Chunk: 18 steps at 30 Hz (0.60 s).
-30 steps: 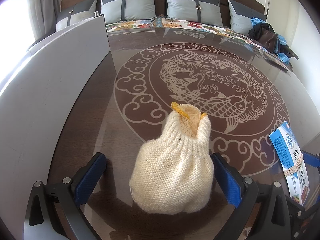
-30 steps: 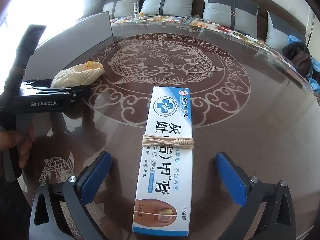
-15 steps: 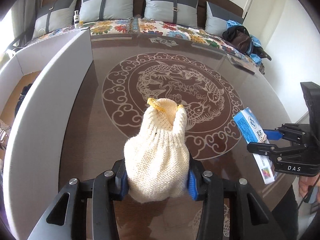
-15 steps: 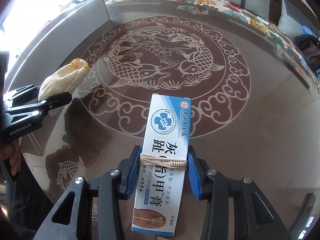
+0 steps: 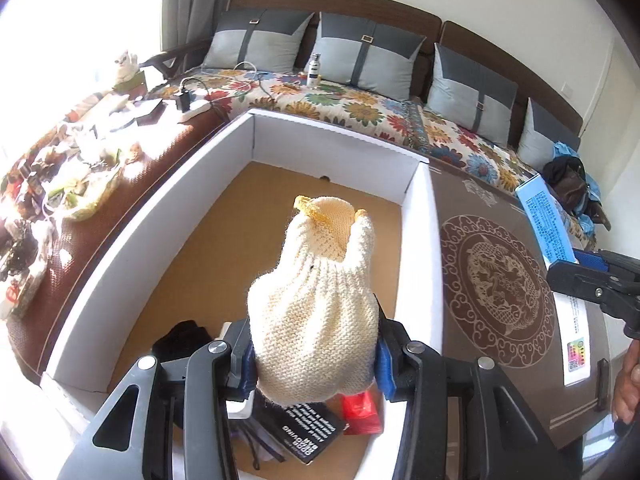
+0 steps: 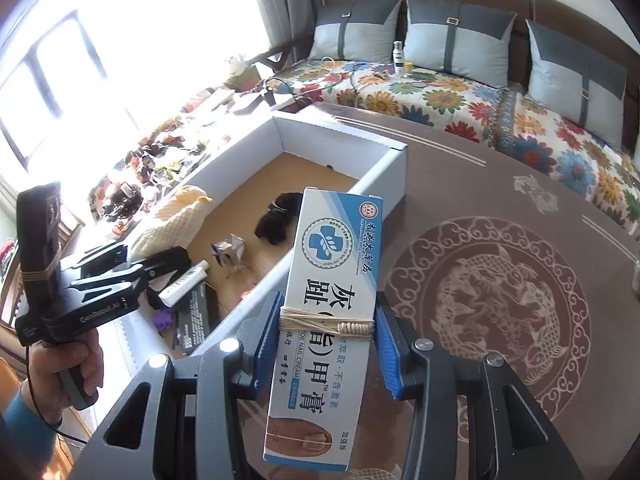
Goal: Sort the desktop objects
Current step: 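Carry the cap with the left tool while the right tool carries the cream box into the box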
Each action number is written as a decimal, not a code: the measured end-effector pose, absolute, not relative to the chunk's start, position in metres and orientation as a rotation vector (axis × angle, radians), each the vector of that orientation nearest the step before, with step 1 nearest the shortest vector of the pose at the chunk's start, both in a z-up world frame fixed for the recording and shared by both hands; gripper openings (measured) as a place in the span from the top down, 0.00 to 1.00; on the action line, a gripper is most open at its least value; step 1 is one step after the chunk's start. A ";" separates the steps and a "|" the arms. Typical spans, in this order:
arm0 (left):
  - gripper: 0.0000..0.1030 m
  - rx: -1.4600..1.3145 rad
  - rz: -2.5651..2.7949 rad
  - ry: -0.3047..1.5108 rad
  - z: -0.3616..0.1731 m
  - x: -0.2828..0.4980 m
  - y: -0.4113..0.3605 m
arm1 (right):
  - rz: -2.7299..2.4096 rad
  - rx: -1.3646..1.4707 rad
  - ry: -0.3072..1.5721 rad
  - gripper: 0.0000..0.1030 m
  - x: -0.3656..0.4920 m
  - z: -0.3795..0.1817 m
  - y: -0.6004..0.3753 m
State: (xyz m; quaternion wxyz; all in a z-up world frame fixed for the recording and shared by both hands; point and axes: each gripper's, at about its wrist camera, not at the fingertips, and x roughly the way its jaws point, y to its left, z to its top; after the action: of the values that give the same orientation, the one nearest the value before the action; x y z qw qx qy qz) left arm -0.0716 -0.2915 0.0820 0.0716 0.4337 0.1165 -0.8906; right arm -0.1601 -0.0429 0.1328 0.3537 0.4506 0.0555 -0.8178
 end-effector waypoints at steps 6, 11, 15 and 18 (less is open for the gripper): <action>0.53 1.429 -2.442 0.406 0.022 -0.055 -0.346 | -1.962 1.153 0.178 0.57 -0.138 0.105 -0.161; 0.45 1.434 -2.398 0.521 0.001 -0.039 -0.359 | -1.924 1.281 0.287 0.43 -0.134 0.044 -0.196; 0.40 1.350 -2.439 0.504 0.017 -0.032 -0.352 | -1.964 1.257 0.285 0.22 -0.131 0.043 -0.180; 0.25 1.285 -2.481 0.508 0.039 -0.030 -0.342 | -2.006 1.221 0.307 0.14 -0.129 0.063 -0.162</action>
State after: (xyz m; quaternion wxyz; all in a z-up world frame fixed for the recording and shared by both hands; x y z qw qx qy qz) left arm -0.0301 -0.3421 0.0388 0.1503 0.4474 0.1770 -0.8637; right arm -0.1286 -0.1622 0.0634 0.3771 0.4773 0.1202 -0.7845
